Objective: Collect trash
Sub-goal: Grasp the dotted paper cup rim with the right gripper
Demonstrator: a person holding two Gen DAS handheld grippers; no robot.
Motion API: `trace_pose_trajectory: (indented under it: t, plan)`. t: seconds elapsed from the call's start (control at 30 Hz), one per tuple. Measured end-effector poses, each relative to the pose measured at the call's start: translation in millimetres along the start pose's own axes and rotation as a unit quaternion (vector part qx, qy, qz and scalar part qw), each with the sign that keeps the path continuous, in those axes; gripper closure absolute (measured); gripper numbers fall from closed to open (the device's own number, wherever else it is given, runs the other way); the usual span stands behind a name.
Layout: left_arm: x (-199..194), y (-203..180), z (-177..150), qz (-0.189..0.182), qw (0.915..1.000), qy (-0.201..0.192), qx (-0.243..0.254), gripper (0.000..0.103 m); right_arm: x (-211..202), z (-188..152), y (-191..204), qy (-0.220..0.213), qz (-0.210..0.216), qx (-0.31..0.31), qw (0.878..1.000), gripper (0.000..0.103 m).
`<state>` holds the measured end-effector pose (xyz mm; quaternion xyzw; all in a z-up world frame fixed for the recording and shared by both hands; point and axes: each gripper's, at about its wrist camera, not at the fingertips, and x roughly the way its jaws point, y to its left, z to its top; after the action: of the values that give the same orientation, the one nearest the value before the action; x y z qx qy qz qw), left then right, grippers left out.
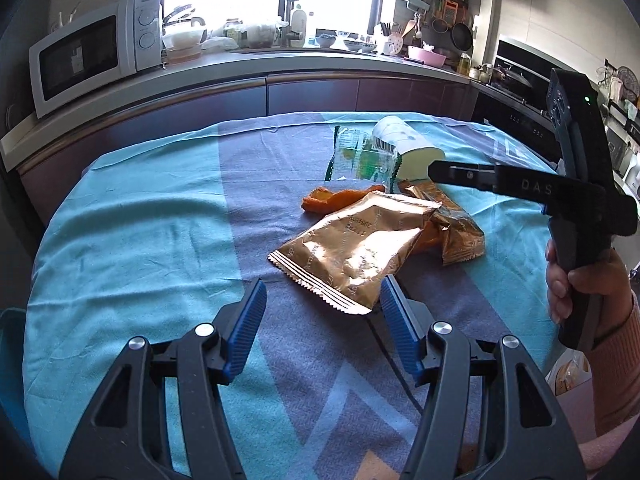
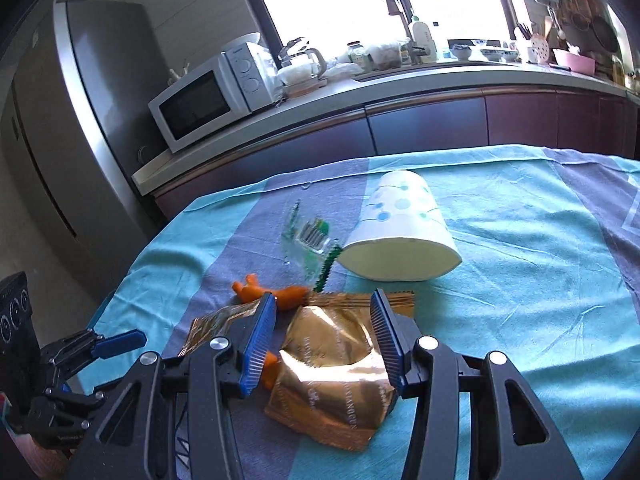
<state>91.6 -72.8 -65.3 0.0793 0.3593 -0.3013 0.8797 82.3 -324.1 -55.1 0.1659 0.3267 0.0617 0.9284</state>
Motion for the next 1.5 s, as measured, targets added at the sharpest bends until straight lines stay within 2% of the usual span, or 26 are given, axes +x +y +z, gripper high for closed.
trace_pose_trajectory:
  t: [0.33, 0.43, 0.53, 0.67, 0.77, 0.9, 1.0, 1.27, 1.33, 1.37, 1.4, 1.5]
  plan:
    - [21, -13, 7, 0.002, 0.9993, 0.019, 0.031, 0.044, 23, 22, -31, 0.000, 0.024, 0.076, 0.997, 0.056]
    - [28, -18, 10, 0.005, 0.9989, 0.026, 0.038, 0.049, 32, 26, -38, 0.003, 0.038, 0.110, 0.993, 0.056]
    - [30, -20, 12, 0.009, 0.9986, 0.027, 0.044, 0.049, 39, 29, -43, 0.000, 0.047, 0.131, 0.990, 0.056]
    - [38, -17, 14, 0.002, 0.9984, 0.044, 0.037, 0.062, 45, 30, -49, 0.001, 0.054, 0.153, 0.987, 0.064]
    - [43, -13, 15, -0.003, 0.9981, 0.055, 0.026, 0.072, 48, 29, -51, 0.003, 0.060, 0.160, 0.985, 0.075]
    - [45, -9, 16, -0.020, 0.9980, 0.059, 0.011, 0.097, 46, 29, -49, -0.004, 0.061, 0.150, 0.987, 0.093]
    - [45, -6, 17, -0.024, 0.9980, 0.059, 0.002, 0.102, 42, 31, -45, -0.012, 0.055, 0.136, 0.989, 0.099]
    - [33, 6, 18, -0.032, 0.9985, 0.039, -0.020, 0.101, 24, 31, -39, -0.035, 0.043, 0.106, 0.993, 0.101]
    - [29, 12, 18, -0.024, 0.9989, 0.033, -0.025, 0.082, 17, 31, -39, -0.041, 0.045, 0.101, 0.993, 0.101]
    - [26, 16, 18, -0.017, 0.9990, 0.028, -0.030, 0.067, 14, 31, -38, -0.044, 0.049, 0.099, 0.993, 0.101]
    - [24, 19, 18, -0.014, 0.9990, 0.025, -0.033, 0.061, 10, 31, -38, -0.046, 0.053, 0.096, 0.993, 0.101]
    - [24, 27, 17, -0.008, 0.9986, 0.030, -0.043, 0.060, -5, 28, -29, -0.055, 0.071, 0.078, 0.993, 0.101]
